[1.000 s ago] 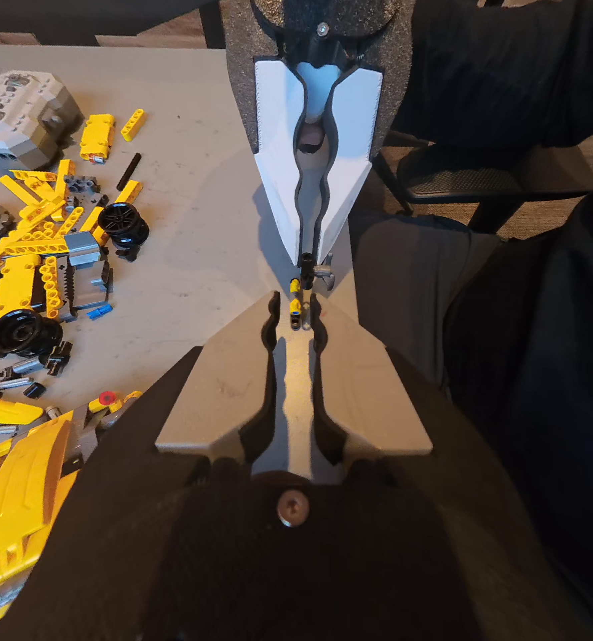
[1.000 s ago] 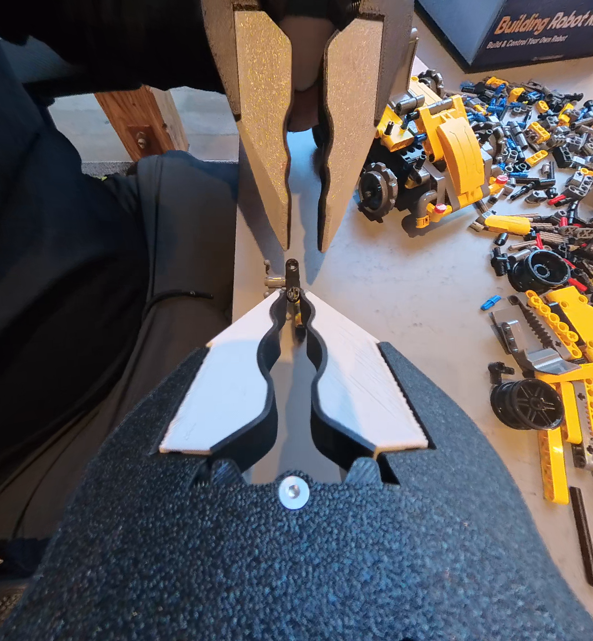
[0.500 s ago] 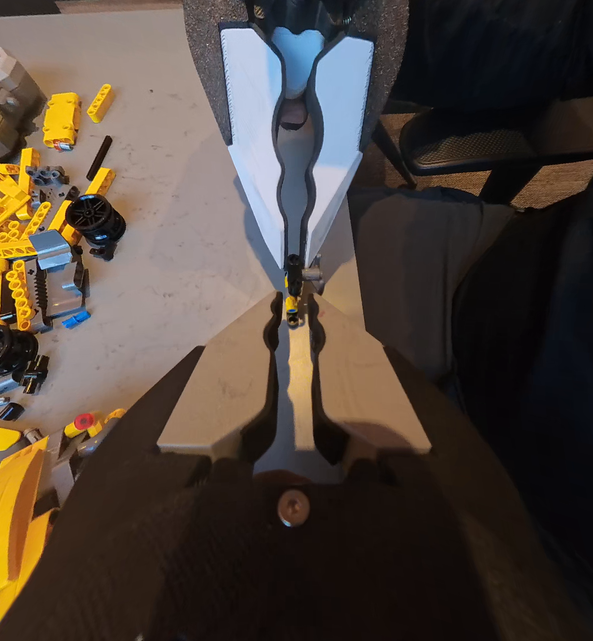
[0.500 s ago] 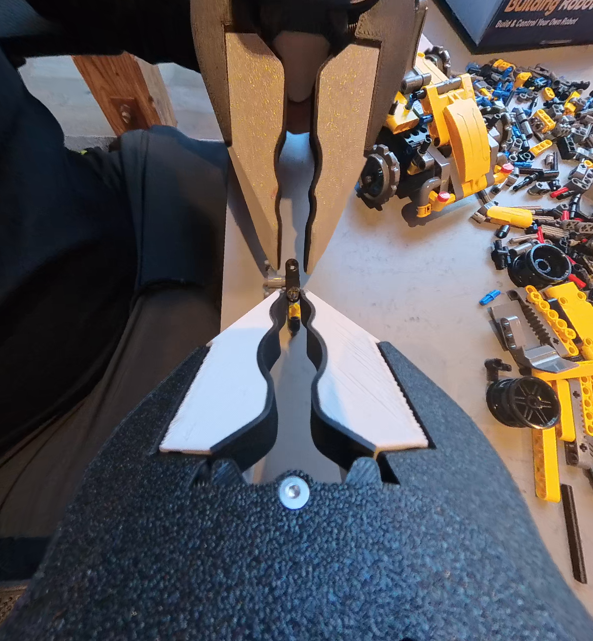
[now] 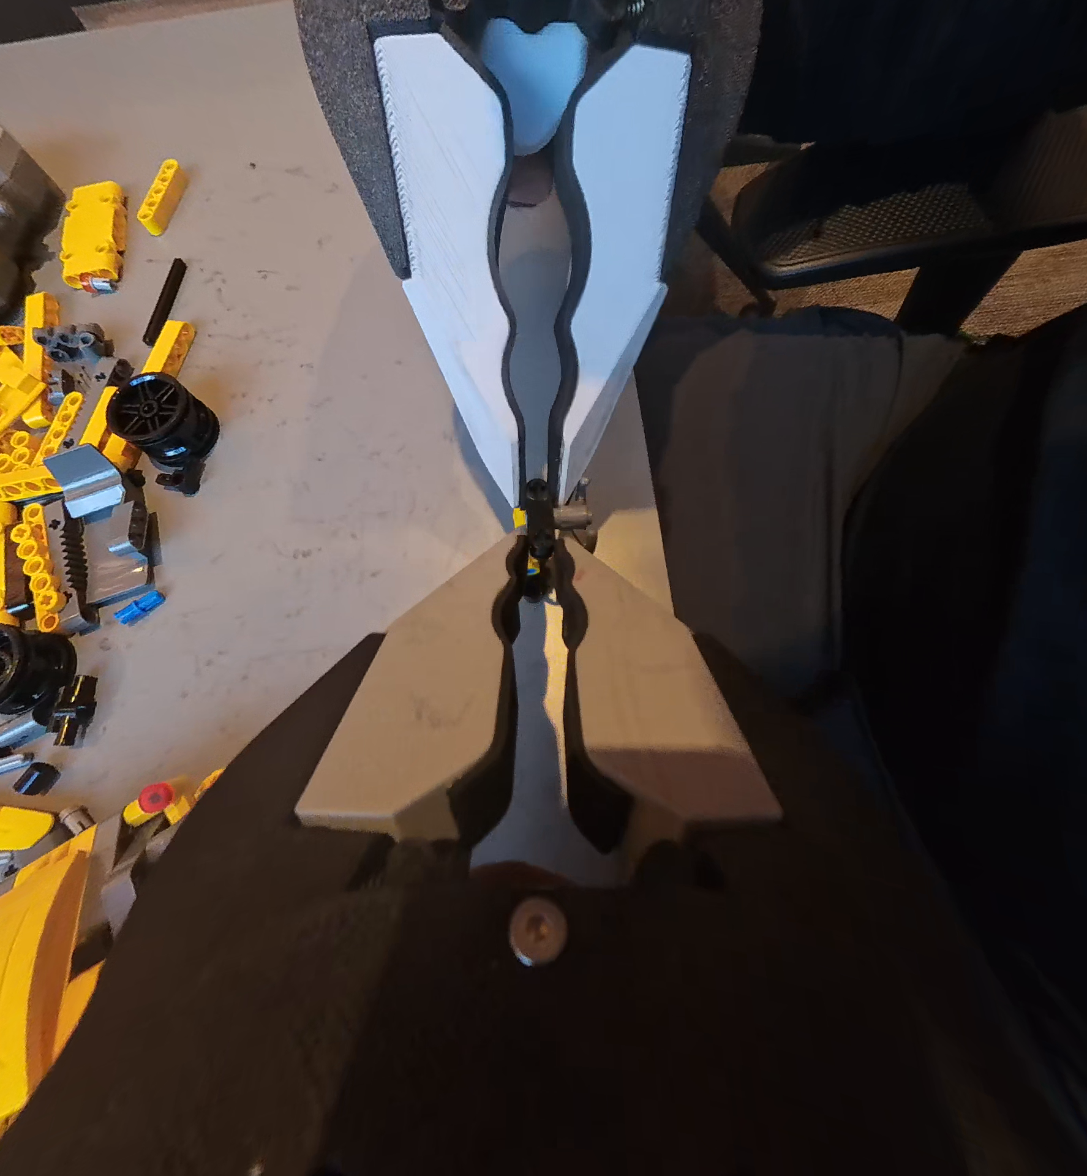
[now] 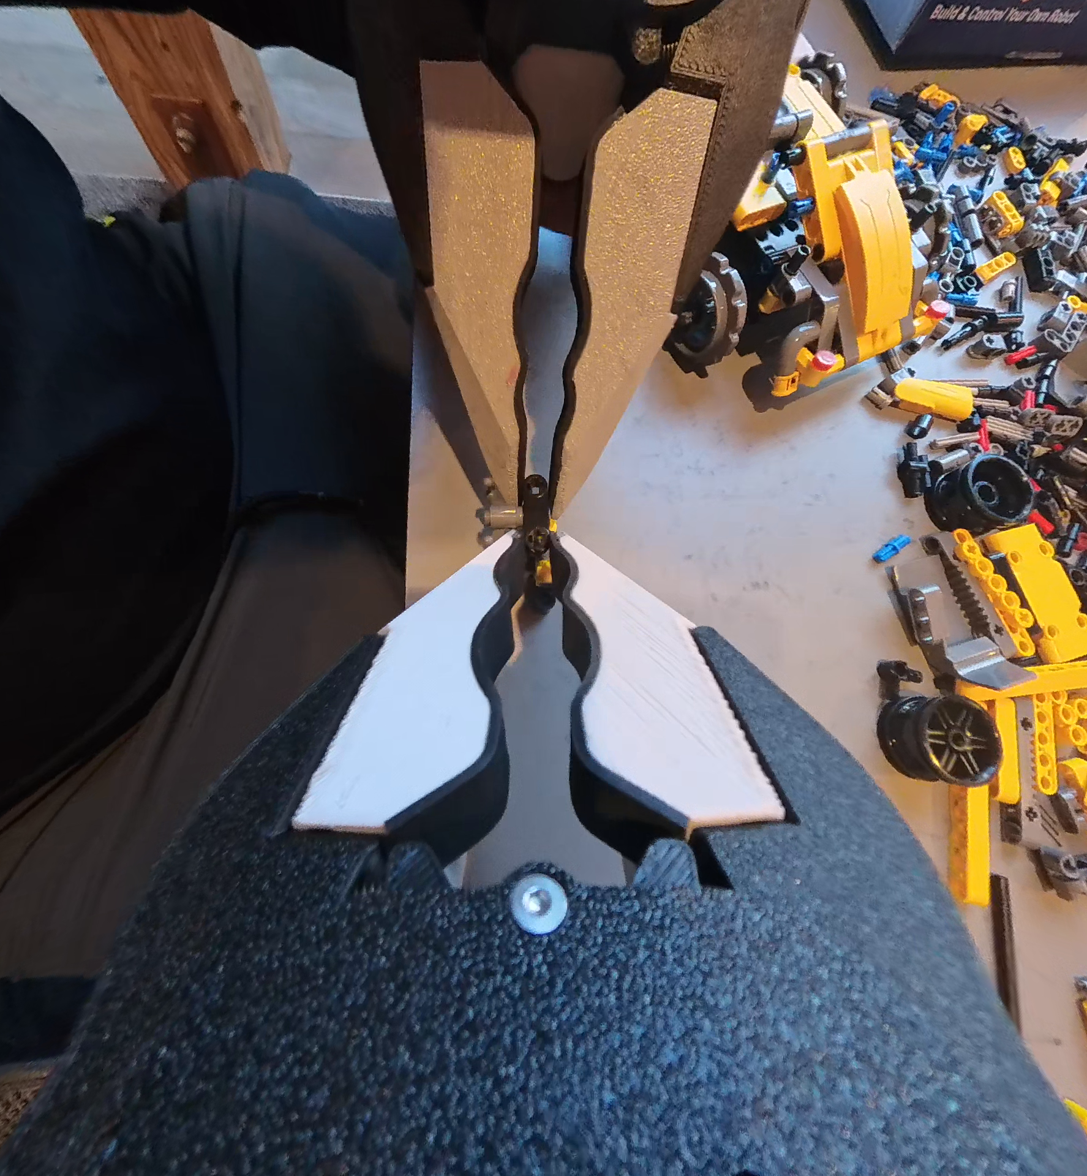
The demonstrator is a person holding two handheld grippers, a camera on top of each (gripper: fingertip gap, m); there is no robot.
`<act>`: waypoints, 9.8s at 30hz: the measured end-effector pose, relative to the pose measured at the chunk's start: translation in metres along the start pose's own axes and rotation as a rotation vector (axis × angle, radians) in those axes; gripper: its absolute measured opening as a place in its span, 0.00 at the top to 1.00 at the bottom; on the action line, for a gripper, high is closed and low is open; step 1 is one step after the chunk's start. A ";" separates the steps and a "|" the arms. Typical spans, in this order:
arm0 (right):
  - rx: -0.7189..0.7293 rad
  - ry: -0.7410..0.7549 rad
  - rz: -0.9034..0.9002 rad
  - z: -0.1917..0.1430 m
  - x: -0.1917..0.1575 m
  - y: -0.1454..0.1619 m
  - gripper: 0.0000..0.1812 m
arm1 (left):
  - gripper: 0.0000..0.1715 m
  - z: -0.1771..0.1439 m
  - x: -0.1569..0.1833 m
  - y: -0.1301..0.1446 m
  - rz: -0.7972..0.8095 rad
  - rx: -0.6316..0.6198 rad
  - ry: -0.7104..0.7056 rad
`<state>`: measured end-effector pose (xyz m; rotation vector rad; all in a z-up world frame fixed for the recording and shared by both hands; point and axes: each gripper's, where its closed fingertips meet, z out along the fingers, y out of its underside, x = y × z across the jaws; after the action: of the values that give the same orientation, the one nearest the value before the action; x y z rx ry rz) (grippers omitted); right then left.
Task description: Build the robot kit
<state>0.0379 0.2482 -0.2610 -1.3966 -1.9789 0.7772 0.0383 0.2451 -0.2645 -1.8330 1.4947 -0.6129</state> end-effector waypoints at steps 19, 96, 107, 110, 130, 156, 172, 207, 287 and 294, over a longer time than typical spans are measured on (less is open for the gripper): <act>-0.014 -0.001 0.011 0.002 0.004 0.009 0.97 | 0.98 0.005 -0.005 0.001 -0.025 -0.004 -0.011; -0.255 -0.105 0.112 0.008 0.001 0.013 0.96 | 0.96 0.006 -0.006 0.011 -0.141 -0.071 0.008; -0.245 -0.085 0.124 0.008 0.001 0.013 0.96 | 0.91 -0.005 -0.010 0.001 -0.185 -0.001 0.027; -0.250 -0.080 0.118 0.008 0.001 0.013 0.96 | 0.96 0.002 -0.005 0.005 -0.174 -0.018 0.039; -0.382 -0.128 0.089 0.011 0.000 0.017 0.97 | 0.98 0.008 -0.005 0.010 -0.205 -0.022 0.042; -0.160 -0.114 0.320 -0.013 0.009 0.008 1.00 | 0.98 0.012 -0.003 0.007 -0.140 -0.094 0.025; -0.396 -0.146 0.282 0.008 0.002 0.006 1.00 | 0.98 0.013 -0.003 0.008 -0.137 -0.095 0.009; -0.130 0.127 0.345 -0.008 0.024 0.044 1.00 | 0.80 -0.010 -0.022 0.002 -0.122 -0.082 -0.126; -0.044 0.080 0.248 0.026 0.024 0.021 0.92 | 0.68 -0.001 -0.032 0.003 -0.245 -0.011 -0.120; -0.044 0.085 0.256 0.026 0.026 0.022 0.91 | 0.68 0.000 -0.033 0.005 -0.239 -0.024 -0.127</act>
<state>0.0249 0.2753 -0.2904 -1.7036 -1.7844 0.7750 0.0274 0.2765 -0.2667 -2.0469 1.2150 -0.5809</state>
